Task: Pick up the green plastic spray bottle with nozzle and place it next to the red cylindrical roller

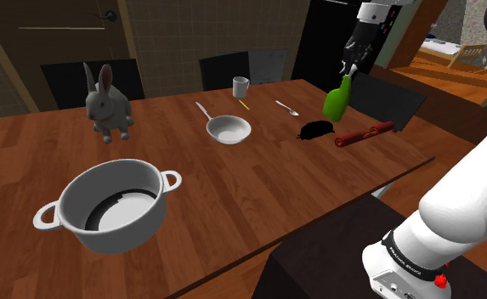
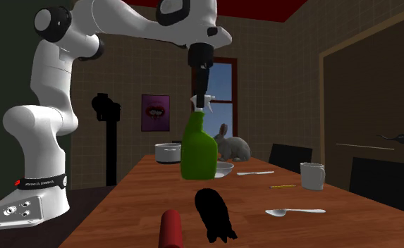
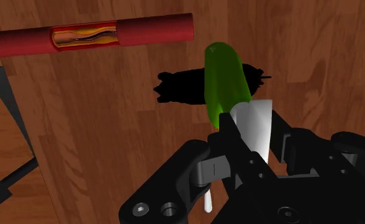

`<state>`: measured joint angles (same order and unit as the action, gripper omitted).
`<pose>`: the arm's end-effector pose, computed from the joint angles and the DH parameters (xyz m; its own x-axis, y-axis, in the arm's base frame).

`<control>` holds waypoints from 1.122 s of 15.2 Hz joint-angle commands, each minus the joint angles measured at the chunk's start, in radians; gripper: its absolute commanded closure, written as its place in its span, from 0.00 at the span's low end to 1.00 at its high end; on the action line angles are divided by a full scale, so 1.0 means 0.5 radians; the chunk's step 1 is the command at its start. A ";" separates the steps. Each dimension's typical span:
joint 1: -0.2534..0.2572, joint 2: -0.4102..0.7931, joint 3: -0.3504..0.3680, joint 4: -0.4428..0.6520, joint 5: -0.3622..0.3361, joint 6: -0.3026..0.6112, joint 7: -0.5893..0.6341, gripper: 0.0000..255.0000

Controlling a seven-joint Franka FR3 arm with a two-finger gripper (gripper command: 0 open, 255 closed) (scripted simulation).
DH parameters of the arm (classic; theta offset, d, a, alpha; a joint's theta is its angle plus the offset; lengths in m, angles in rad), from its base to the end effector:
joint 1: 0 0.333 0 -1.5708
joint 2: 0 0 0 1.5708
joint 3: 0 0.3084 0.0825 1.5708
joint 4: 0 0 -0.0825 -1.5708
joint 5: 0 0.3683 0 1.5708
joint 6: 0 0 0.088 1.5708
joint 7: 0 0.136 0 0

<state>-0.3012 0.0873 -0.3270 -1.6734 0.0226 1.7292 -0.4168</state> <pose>0.4654 -0.3278 0.5083 0.9767 -0.2127 -0.0269 -0.2129 -0.9771 -0.0056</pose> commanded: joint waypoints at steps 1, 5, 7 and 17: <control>-0.043 -0.053 -0.039 -0.062 -0.017 0.013 -0.083 1.00; -0.132 -0.111 -0.121 -0.131 -0.039 0.027 -0.251 1.00; -0.178 -0.128 -0.164 -0.151 -0.047 0.032 -0.338 1.00; -0.423 -0.083 -0.396 -0.106 -0.030 0.029 -0.818 1.00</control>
<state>-0.4984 0.0397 -0.5121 -1.7357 0.0046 1.7474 -0.7961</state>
